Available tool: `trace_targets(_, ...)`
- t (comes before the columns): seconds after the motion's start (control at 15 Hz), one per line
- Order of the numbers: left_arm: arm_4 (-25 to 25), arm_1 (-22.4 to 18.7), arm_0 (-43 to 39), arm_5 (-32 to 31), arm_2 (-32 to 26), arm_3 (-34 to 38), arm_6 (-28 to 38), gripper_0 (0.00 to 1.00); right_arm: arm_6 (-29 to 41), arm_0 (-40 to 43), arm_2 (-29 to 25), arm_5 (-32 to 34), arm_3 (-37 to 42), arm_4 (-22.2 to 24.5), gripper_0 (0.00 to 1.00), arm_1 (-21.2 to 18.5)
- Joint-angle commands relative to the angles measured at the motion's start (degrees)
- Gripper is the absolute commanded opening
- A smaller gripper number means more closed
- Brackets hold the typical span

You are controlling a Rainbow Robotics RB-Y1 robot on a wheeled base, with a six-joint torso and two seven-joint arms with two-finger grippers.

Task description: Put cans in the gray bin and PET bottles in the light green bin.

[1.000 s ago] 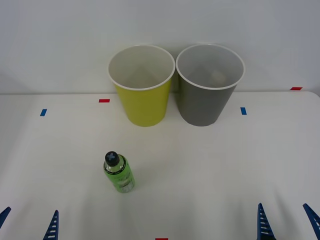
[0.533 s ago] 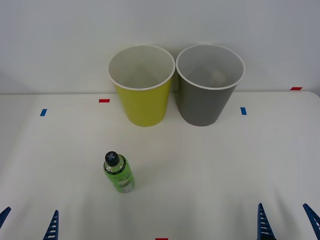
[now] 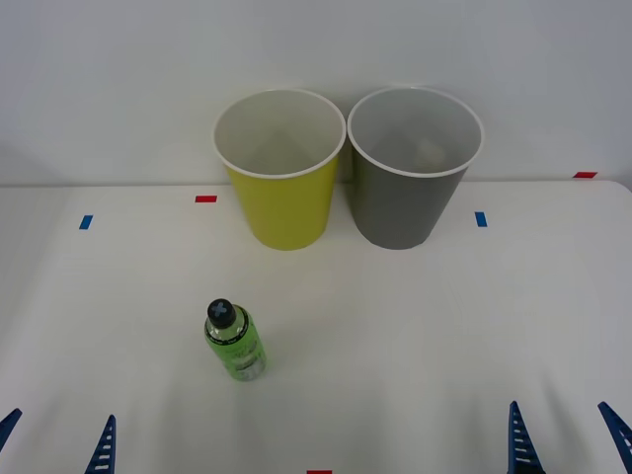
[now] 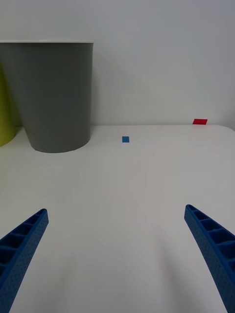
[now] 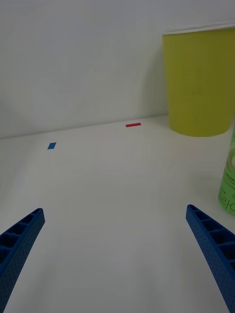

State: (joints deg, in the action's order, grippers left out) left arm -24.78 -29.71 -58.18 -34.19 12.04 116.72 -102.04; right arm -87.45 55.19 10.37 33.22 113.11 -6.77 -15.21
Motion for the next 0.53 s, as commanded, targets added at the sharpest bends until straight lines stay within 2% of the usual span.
trace_targets(0.07, 0.0, 0.0, 0.0, 0.0, 0.0, 0.0, 0.0, 1.00, 0.0, 0.0, 0.0, 0.0, 0.0, 0.0, 0.96, 0.0)
trace_targets(0.53, 0.0, 0.0, 0.0, 0.0, 0.0, 0.0, 0.0, 1.00, 0.0, 0.0, 0.0, 0.0, 0.0, 0.0, 0.96, 0.0)
